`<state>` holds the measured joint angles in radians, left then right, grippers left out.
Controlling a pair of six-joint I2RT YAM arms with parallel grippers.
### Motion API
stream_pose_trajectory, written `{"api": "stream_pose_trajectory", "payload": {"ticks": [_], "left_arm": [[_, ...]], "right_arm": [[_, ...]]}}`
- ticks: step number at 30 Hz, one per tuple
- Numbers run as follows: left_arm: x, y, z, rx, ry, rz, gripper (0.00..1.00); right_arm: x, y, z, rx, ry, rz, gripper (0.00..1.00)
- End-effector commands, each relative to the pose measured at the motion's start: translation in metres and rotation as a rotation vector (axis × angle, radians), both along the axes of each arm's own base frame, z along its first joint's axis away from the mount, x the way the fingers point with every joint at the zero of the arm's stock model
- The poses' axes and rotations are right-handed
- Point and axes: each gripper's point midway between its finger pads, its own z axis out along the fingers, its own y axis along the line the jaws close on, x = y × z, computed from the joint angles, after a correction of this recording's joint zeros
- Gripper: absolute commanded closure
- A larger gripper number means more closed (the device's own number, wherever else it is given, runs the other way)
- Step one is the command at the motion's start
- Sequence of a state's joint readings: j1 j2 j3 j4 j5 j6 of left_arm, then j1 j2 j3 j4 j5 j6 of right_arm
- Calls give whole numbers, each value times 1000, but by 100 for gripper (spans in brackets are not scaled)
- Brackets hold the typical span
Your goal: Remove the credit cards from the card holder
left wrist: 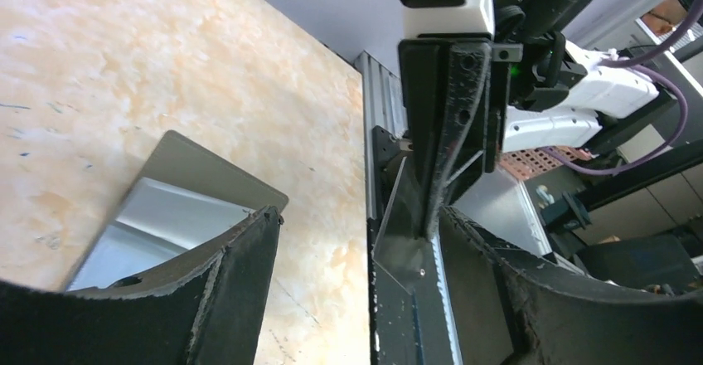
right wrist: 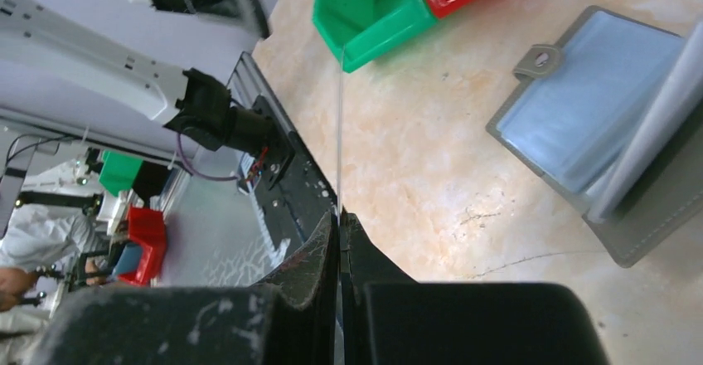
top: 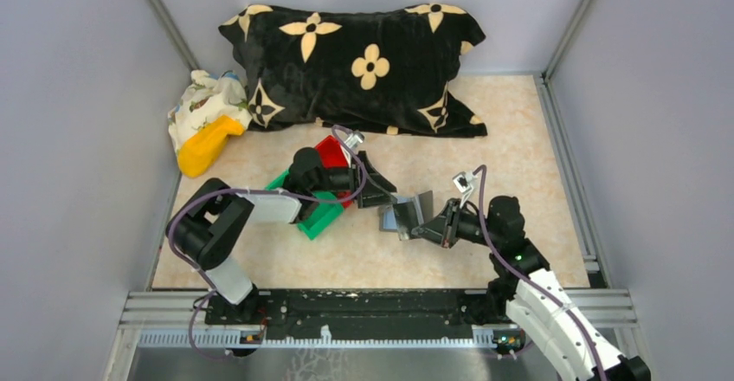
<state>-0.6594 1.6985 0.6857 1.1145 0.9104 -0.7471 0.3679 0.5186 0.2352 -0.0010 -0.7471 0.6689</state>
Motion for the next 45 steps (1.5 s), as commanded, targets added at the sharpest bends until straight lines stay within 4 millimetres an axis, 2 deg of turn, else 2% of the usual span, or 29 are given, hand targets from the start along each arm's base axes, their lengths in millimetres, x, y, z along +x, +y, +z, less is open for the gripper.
{"api": "stream_pose_trajectory", "payload": {"ticks": [1,5,8,13,22,26,30,33,37,39,41,45], "left_arm": [[2,3,3,15,-52,-33,23],[-14,1,15,-60,-58,-137,24],[-29,3,16,-86,-50,-224,27],[-39,4,9,-94,-10,-291,30],[-53,6,1,-92,20,-346,57],[-53,4,-3,-87,28,-347,76],[-52,2,-7,-82,43,-347,85],[-51,-1,-10,-77,53,-346,100],[-49,-3,-10,-81,62,-323,100],[-47,-3,-7,-89,61,-306,100],[-44,-4,-3,-99,60,-284,100],[-30,-9,9,-127,68,-195,100]], "right_arm": [[-8,5,23,43,-84,79,100],[-8,7,17,42,-62,99,100],[-7,8,20,52,-71,105,100],[-5,10,18,47,-61,117,100],[-4,12,15,45,-39,130,100],[-4,12,16,49,-38,135,100],[-5,13,16,58,-38,142,100],[-5,14,14,62,-34,142,100],[-2,13,13,70,-49,123,100],[1,12,18,78,-73,103,90],[3,12,26,92,-106,87,83],[9,10,43,121,-168,46,67]]}}
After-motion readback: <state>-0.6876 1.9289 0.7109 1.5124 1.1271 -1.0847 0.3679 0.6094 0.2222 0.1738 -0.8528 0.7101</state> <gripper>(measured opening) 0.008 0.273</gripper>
